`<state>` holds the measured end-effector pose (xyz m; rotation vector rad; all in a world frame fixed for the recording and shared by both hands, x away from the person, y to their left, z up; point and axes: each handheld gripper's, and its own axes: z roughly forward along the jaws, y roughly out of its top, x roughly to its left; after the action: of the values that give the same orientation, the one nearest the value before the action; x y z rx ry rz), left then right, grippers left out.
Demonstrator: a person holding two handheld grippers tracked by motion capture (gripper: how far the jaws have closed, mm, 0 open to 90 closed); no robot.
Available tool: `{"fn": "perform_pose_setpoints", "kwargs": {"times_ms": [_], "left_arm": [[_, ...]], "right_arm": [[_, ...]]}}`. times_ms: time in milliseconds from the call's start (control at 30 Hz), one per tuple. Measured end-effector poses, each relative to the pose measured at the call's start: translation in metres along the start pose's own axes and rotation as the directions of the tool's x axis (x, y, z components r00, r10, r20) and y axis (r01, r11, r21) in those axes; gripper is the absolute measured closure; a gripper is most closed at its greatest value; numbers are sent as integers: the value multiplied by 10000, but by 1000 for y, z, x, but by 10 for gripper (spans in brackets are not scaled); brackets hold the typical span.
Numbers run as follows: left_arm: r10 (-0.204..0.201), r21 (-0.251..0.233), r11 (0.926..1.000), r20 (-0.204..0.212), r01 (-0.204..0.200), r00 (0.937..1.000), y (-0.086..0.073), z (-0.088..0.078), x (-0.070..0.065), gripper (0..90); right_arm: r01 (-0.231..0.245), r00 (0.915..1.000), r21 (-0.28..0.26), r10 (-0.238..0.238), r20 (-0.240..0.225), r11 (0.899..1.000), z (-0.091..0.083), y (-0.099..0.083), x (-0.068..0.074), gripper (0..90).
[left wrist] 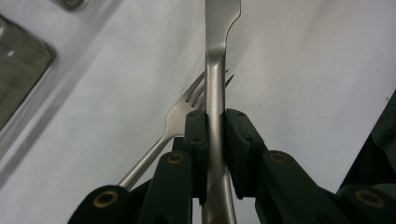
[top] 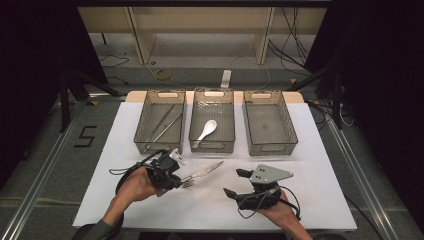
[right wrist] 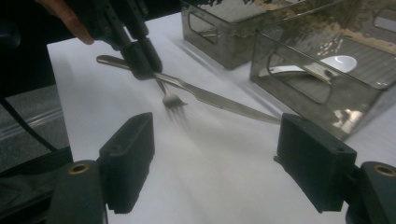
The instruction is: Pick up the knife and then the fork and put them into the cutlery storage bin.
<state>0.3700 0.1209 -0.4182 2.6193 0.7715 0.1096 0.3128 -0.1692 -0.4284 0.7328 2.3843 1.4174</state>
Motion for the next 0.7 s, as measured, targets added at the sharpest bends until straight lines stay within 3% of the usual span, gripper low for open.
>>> {"fn": "perform_pose_setpoints", "kwargs": {"times_ms": [200, 333, 533, 700], "left_arm": [[283, -75, 9996, 167, -282, 9995, 13, -1, -7, 789], [444, -110, 9990, 152, -442, 9989, 20, 1, -13, 788], [710, -48, 9975, 419, -708, 9966, 30, 1, -21, 788], [877, -58, 9961, 548, -875, 9946, 35, 3, -29, 788]], "right_arm": [[603, 9981, 287, -598, -158, 9978, 19, 7, 7, 284], [1226, 9924, 462, -1222, -129, 9914, 31, 11, 10, 284], [2094, 9777, 929, -2100, -41, 9734, 46, 11, 14, 287], [2829, 9585, 1366, -2849, -54, 9494, 54, 9, 20, 305]]}}
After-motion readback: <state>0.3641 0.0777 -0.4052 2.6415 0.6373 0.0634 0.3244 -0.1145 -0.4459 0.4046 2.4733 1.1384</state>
